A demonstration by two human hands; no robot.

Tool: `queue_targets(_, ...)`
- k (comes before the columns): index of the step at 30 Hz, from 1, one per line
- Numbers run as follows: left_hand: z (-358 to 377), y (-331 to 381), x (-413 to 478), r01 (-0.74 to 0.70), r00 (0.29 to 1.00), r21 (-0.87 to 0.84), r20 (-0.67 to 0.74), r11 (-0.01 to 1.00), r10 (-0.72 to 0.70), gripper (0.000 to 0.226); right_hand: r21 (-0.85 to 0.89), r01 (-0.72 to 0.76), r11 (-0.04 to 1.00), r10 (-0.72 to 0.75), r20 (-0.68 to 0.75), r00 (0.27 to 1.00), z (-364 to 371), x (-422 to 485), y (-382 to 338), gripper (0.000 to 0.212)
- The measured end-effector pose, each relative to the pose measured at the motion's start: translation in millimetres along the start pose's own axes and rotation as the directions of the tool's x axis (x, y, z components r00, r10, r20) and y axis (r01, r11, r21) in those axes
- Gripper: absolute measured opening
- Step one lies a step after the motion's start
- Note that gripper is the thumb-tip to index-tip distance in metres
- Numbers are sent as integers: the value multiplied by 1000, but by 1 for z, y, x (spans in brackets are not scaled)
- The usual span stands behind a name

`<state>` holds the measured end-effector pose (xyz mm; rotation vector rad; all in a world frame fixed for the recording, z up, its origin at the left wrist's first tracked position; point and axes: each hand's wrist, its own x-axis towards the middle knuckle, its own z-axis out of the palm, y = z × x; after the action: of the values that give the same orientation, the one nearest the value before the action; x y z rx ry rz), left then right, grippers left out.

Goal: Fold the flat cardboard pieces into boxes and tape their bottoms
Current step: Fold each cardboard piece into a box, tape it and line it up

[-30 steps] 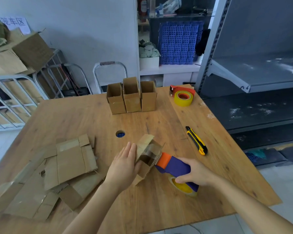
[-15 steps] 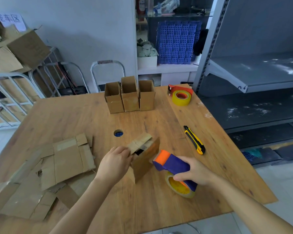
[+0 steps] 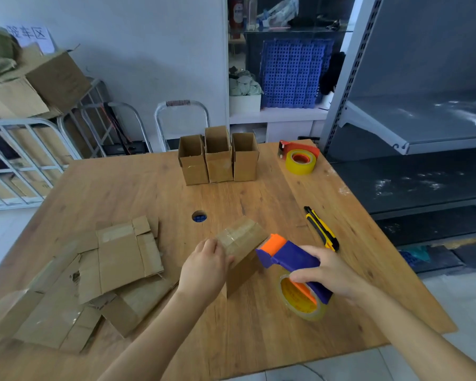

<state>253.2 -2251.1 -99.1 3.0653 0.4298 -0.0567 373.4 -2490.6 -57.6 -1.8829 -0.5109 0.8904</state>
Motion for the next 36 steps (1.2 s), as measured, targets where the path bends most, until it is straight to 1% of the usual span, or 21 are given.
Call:
queue_targets(2, 2, 2, 1, -20, 1000, 49, 2, 999, 20, 66, -8, -9, 1000, 8, -25, 1000, 4, -4, -7, 41)
queue_targets(6, 1, 7, 1, 42, 998, 37, -40, 998, -40, 49, -61, 16, 998, -20, -79, 997, 3, -17, -25, 39)
queue_targets(9, 2, 8, -1, 56, 997, 7, -62, 998, -55, 44, -99, 44, 994, -54, -95, 994, -4, -28, -39, 41)
queue_targets(11, 3, 8, -3, 47, 998, 24, -36, 999, -46, 41, -120, 51, 991, -63, -95, 993, -3, -35, -44, 41)
queue_targets(13, 5, 7, -3, 1, 1000, 70, -19, 998, 0, 40, -87, 53, 995, -63, -114, 991, -3, -44, -49, 41)
queue_targets(15, 4, 7, -3, -29, 999, 116, -14, 993, 31, 40, -48, 63, 997, -69, -153, 986, -9, -51, -56, 38)
queue_targets(18, 3, 10, -4, -38, 999, 155, -1, 987, 38, 40, -118, 84, 989, -102, -157, 982, -17, -57, -67, 38)
queue_targets(19, 1, 10, -5, -30, 1000, 171, -1, 985, 30, 42, -115, 81, 990, -99, -160, 982, -16, -60, -68, 37)
queue_targets(21, 0, 11, -5, -16, 1000, 123, -21, 992, 18, 51, -85, 76, 993, -90, -169, 982, -13, -63, -71, 34)
queue_targets(23, 1, 13, -5, -9, 998, 66, -54, 998, 13, 54, -64, 77, 995, -88, -179, 980, -12, -67, -72, 27)
queue_targets(25, -1, 14, -6, -5, 998, 82, -64, 997, 10, 56, -52, 87, 995, -95, -195, 976, -13, -73, -74, 27)
queue_targets(26, -3, 15, -5, 26, 998, 64, -56, 998, -23, 51, -44, 97, 994, -104, -212, 972, -16, -77, -77, 28)
queue_targets(28, -6, 17, -6, 34, 999, 118, 8, 992, -35, 32, -37, 119, 992, -124, -229, 965, -23, -85, -81, 30)
queue_targets(30, -6, 17, -5, 22, 997, 110, 69, 994, -30, 26, -78, 119, 990, -133, -201, 970, -27, -91, -80, 34)
queue_targets(32, -6, 17, -4, 46, 995, 116, 80, 992, -56, 26, -83, 92, 992, -106, -183, 977, -27, -96, -71, 37)
queue_targets(33, -5, 17, -3, 36, 998, 114, 52, 993, -42, 26, -79, 69, 994, -83, -179, 980, -27, -97, -64, 38)
queue_targets(34, -7, 18, -5, 48, 999, 65, 10, 997, -49, 28, -85, 46, 995, -61, -175, 983, -27, -99, -57, 39)
queue_targets(35, -9, 20, -7, 78, 997, 1, -13, 997, -78, 38, -102, 19, 995, -37, -175, 984, -26, -100, -49, 40)
queue_targets(36, -9, 22, -9, 97, 995, -13, -36, 995, -98, 54, -123, -6, 992, -16, -171, 985, -25, -100, -41, 40)
